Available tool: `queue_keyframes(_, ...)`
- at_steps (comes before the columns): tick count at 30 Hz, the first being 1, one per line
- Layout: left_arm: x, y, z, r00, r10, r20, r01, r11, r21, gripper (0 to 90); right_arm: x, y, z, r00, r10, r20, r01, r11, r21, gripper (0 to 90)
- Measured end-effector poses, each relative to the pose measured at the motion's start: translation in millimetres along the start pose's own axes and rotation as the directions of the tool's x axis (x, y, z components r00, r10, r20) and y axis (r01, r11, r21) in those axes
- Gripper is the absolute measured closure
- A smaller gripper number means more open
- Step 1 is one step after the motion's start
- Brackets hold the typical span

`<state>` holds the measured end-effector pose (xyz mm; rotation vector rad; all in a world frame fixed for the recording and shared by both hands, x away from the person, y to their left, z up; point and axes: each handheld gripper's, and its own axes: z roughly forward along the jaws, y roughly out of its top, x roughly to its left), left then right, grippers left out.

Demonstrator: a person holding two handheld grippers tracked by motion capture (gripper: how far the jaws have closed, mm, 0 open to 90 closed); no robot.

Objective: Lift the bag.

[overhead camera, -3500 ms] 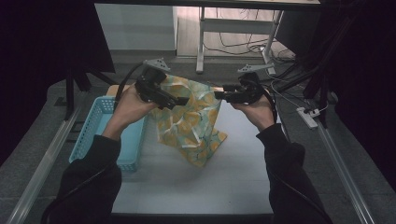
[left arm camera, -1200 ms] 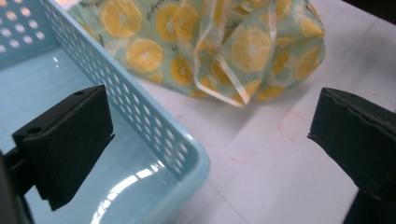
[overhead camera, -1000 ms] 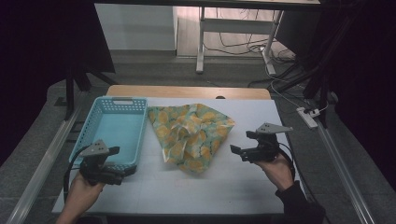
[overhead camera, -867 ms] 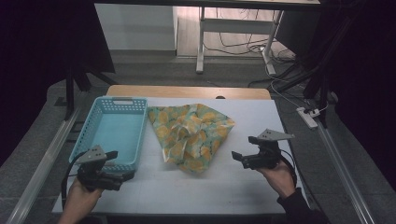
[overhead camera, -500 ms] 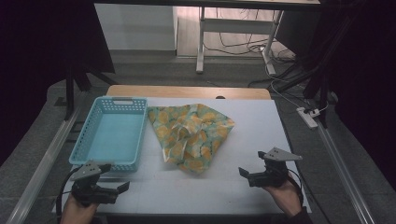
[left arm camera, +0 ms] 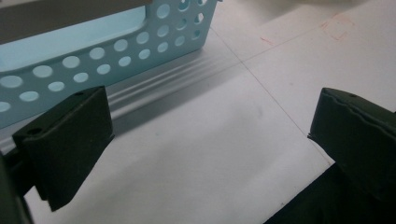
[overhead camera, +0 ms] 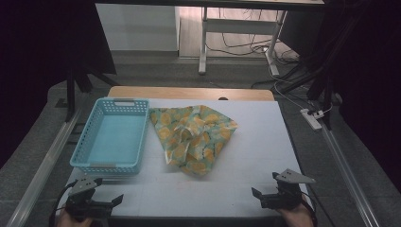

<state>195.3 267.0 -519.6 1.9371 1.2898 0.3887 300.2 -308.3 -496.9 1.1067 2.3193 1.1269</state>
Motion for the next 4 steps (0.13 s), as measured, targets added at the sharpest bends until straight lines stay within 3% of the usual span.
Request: queue_keyframes(4, 0.3, 1.0, 2.1, 1.0000, -0.006, -0.003, 0.006, 0.9999, 0.015, 0.0, -4.2, -2.3, -1.0, 0.9996, 0.029, -0.004, -0.029, 1.000, 0.000, 0.0)
